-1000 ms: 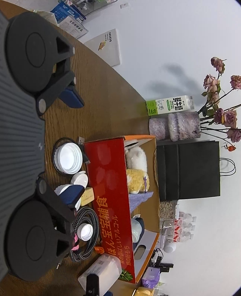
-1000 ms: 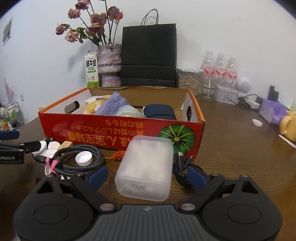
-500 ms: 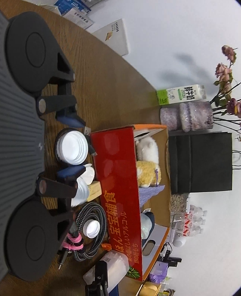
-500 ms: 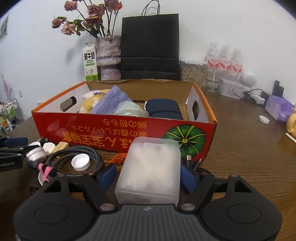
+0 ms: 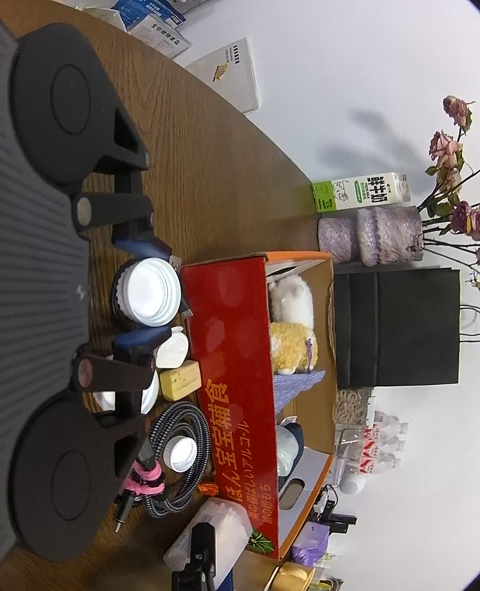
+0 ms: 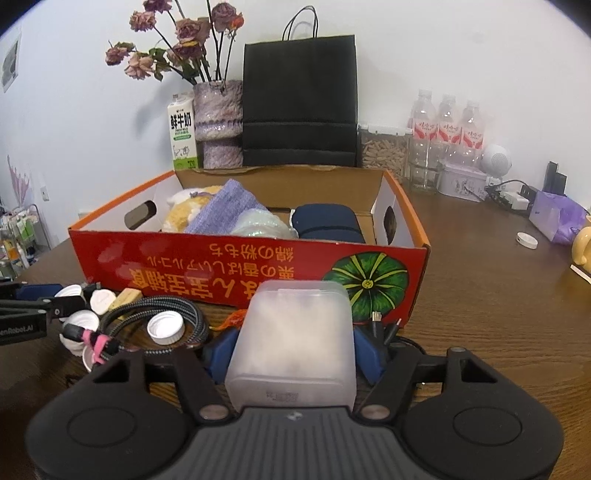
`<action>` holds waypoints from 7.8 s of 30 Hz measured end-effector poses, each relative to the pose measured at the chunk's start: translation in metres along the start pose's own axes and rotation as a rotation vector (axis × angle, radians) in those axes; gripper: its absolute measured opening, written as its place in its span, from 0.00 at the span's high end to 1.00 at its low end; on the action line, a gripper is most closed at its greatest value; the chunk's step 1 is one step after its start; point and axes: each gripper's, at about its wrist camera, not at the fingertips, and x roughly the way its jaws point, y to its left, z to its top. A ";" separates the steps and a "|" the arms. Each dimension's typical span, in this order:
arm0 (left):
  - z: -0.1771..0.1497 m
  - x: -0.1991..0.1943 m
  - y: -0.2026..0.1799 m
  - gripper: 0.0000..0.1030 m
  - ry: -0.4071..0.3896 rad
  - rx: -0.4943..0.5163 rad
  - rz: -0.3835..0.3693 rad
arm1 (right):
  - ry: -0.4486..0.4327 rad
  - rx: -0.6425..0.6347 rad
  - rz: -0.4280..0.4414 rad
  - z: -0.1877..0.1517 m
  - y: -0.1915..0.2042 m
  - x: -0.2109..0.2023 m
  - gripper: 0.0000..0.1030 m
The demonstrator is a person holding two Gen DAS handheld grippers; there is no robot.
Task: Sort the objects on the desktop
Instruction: 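Grasp the frosted plastic box with the right tool while the left tool grasps a white cap, then lower the plastic box and white cap into the cardboard box and open both tools, then withdraw both tools from the box toward the black cables, then grasp a black cable with the right tool while the left tool grasps another black cable, then carry both black cables into the cardboard box and open both tools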
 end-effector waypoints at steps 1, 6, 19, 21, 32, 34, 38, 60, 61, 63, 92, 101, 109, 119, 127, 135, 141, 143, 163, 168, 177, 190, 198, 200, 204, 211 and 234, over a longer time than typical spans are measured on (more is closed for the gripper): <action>0.001 -0.001 0.000 0.61 -0.004 -0.002 0.003 | -0.004 -0.001 0.000 0.000 0.000 -0.001 0.37; 0.004 -0.012 0.000 0.61 -0.043 -0.017 0.009 | -0.034 0.007 0.001 0.000 -0.001 -0.011 0.38; 0.044 -0.050 -0.006 0.61 -0.230 -0.054 -0.026 | -0.188 0.011 0.013 0.024 -0.004 -0.052 0.38; 0.057 -0.049 -0.008 0.61 -0.259 -0.060 -0.036 | -0.214 0.012 0.011 0.035 -0.006 -0.054 0.38; 0.110 0.018 -0.016 0.61 -0.238 -0.117 -0.040 | -0.255 0.034 -0.055 0.098 -0.020 0.000 0.38; 0.118 0.037 -0.017 0.61 -0.215 -0.125 -0.028 | -0.241 0.043 -0.062 0.106 -0.025 0.019 0.38; 0.122 0.071 -0.017 0.61 -0.158 -0.129 -0.017 | -0.213 0.058 -0.074 0.121 -0.033 0.058 0.38; 0.097 0.074 -0.028 0.00 -0.192 -0.090 0.023 | -0.202 0.082 -0.001 0.100 -0.035 0.068 0.00; 0.097 0.072 -0.027 0.00 -0.195 -0.096 0.025 | -0.208 0.078 0.004 0.099 -0.033 0.065 0.00; 0.097 0.068 -0.025 0.00 -0.204 -0.110 0.027 | -0.220 0.068 0.011 0.098 -0.029 0.058 0.00; 0.089 0.041 -0.022 0.00 -0.233 -0.136 0.012 | -0.253 0.010 0.011 0.080 -0.013 0.028 0.00; 0.075 0.025 -0.007 0.00 -0.212 -0.178 0.036 | -0.245 0.034 0.001 0.059 -0.018 -0.005 0.00; 0.053 -0.004 0.012 0.00 -0.211 -0.159 0.062 | -0.172 0.016 -0.015 0.028 -0.022 -0.028 0.00; 0.021 -0.016 0.033 0.00 -0.114 -0.103 0.098 | -0.081 -0.004 -0.076 0.002 -0.028 -0.038 0.00; 0.007 -0.006 0.030 0.00 -0.045 -0.082 0.063 | -0.004 0.015 -0.117 -0.010 -0.042 -0.027 0.00; 0.003 0.006 0.018 0.00 0.002 -0.035 0.038 | 0.040 0.018 -0.125 -0.013 -0.048 -0.017 0.00; 0.002 0.017 0.018 0.00 0.047 -0.017 0.041 | 0.056 0.010 -0.121 -0.011 -0.049 -0.010 0.00; 0.002 0.019 0.017 0.00 0.054 -0.009 0.038 | 0.057 0.010 -0.122 -0.010 -0.050 -0.009 0.00; 0.002 0.021 0.006 0.47 0.060 0.015 -0.073 | 0.092 0.031 -0.068 -0.007 -0.053 0.014 0.18; 0.002 0.018 -0.003 0.59 0.054 0.035 -0.067 | 0.066 0.019 -0.049 -0.006 -0.050 0.008 0.61; 0.001 0.007 -0.007 0.74 0.033 0.042 -0.060 | 0.033 0.018 -0.017 -0.008 -0.048 -0.005 0.64; -0.001 -0.007 -0.010 0.98 0.007 0.036 -0.084 | -0.007 0.029 -0.004 -0.012 -0.046 -0.026 0.64; -0.006 -0.006 0.004 0.82 0.048 0.007 -0.017 | -0.006 0.035 -0.003 -0.015 -0.047 -0.032 0.64; -0.009 -0.004 0.006 0.79 0.062 0.008 -0.019 | -0.003 0.035 -0.001 -0.016 -0.046 -0.032 0.64; -0.010 -0.003 0.006 0.94 0.059 0.013 -0.035 | -0.004 0.031 0.004 -0.017 -0.043 -0.032 0.64; -0.007 -0.016 0.006 0.96 -0.004 0.003 -0.031 | -0.022 0.023 0.012 -0.014 -0.039 -0.038 0.64; 0.094 -0.042 -0.024 0.96 -0.349 -0.016 -0.139 | -0.225 -0.010 0.085 0.068 -0.015 -0.049 0.64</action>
